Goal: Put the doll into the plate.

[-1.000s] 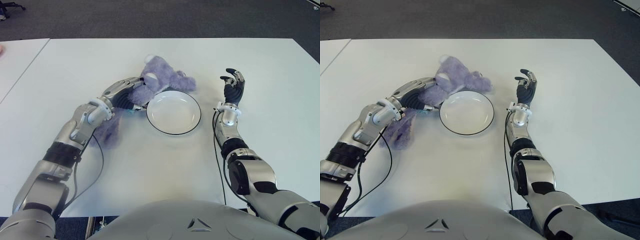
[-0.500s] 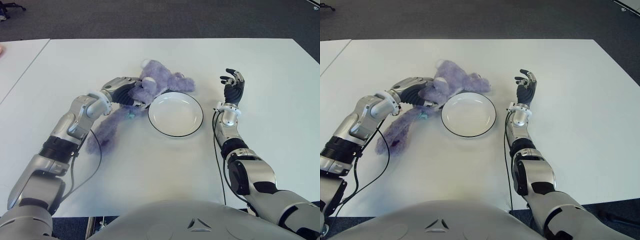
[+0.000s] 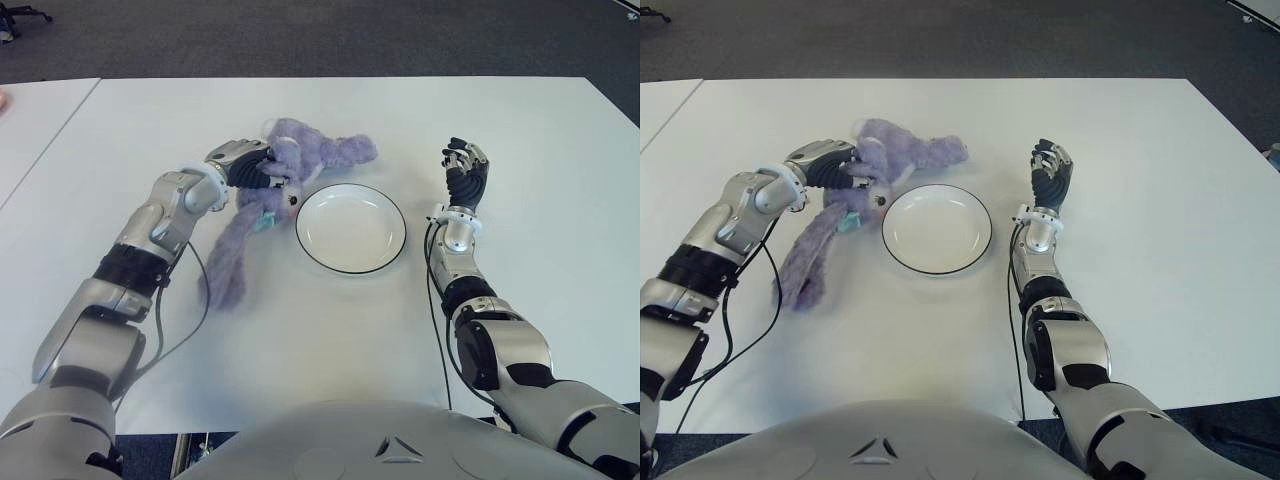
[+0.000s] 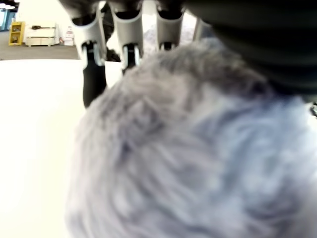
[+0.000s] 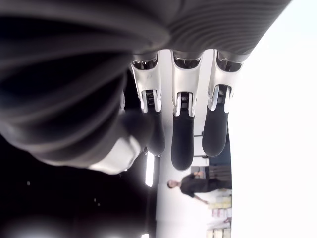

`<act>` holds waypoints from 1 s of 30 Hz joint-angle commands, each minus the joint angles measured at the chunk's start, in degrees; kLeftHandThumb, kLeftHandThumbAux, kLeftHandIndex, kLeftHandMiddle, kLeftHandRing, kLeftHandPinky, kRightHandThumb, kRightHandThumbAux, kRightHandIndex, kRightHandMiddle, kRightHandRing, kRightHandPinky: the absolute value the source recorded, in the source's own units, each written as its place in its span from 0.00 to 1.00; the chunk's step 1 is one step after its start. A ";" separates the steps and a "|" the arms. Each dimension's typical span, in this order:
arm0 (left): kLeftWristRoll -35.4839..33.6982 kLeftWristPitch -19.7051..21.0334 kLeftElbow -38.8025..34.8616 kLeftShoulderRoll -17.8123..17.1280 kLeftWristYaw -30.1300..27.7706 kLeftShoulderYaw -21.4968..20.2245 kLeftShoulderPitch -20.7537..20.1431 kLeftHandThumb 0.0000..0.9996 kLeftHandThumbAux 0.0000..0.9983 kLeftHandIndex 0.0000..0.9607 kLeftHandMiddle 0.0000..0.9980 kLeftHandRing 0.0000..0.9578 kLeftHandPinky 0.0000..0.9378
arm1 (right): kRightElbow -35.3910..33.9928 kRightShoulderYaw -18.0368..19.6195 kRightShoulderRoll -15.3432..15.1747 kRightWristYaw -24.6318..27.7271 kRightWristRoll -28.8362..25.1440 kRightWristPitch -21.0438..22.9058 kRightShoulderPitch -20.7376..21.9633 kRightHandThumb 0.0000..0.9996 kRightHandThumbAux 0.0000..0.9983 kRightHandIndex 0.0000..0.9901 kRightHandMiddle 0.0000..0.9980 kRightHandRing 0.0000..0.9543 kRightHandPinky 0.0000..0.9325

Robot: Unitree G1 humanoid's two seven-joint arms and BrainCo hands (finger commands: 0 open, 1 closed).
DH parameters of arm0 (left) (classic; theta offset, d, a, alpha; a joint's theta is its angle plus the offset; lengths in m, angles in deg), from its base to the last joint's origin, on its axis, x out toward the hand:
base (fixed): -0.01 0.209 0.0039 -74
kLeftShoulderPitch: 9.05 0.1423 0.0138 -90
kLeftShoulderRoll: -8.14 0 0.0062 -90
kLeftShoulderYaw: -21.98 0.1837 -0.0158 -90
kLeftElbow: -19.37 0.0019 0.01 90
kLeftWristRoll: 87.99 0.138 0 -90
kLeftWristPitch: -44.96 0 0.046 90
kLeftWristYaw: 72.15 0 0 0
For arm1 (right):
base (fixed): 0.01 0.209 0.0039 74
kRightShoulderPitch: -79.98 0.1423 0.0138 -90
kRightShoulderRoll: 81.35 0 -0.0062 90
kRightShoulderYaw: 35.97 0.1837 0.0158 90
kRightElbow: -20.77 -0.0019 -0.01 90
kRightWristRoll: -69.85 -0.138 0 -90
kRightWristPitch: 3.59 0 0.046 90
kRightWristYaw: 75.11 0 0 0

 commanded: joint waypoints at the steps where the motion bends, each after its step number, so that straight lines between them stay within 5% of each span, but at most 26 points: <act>1: 9.31 6.62 23.73 4.89 4.18 9.07 3.67 0.40 0.41 0.67 0.46 0.48 0.47 | 11.89 -0.89 6.03 1.07 1.59 0.69 -20.37 0.72 0.73 0.42 0.28 0.34 0.40; 13: 8.82 11.68 38.68 10.94 21.42 10.44 -0.10 0.56 0.46 0.62 0.45 0.40 0.37 | 11.75 -0.05 6.13 3.39 0.35 -0.15 -20.63 0.73 0.73 0.42 0.29 0.39 0.45; 16: 9.42 12.62 41.12 11.67 22.56 11.68 -1.21 0.57 0.45 0.60 0.41 0.35 0.32 | 11.68 0.31 6.12 4.09 -0.13 -0.36 -20.78 0.73 0.73 0.42 0.29 0.39 0.45; 18: 9.61 13.94 42.97 12.36 22.74 12.44 -2.08 0.65 0.59 0.52 0.32 0.26 0.27 | 11.56 0.57 6.15 4.59 -0.56 -0.46 -20.84 0.73 0.73 0.42 0.29 0.40 0.46; 22: 9.29 14.85 45.17 13.23 21.98 13.16 -3.18 0.70 0.66 0.47 0.27 0.22 0.26 | 11.45 0.86 6.19 5.17 -1.11 -0.59 -20.91 0.73 0.73 0.42 0.29 0.40 0.47; 30: 7.43 12.22 47.44 13.72 17.42 13.69 -4.27 0.71 0.69 0.46 0.32 0.30 0.37 | 11.33 1.45 6.38 5.95 -1.87 -0.41 -20.99 0.73 0.73 0.42 0.28 0.42 0.47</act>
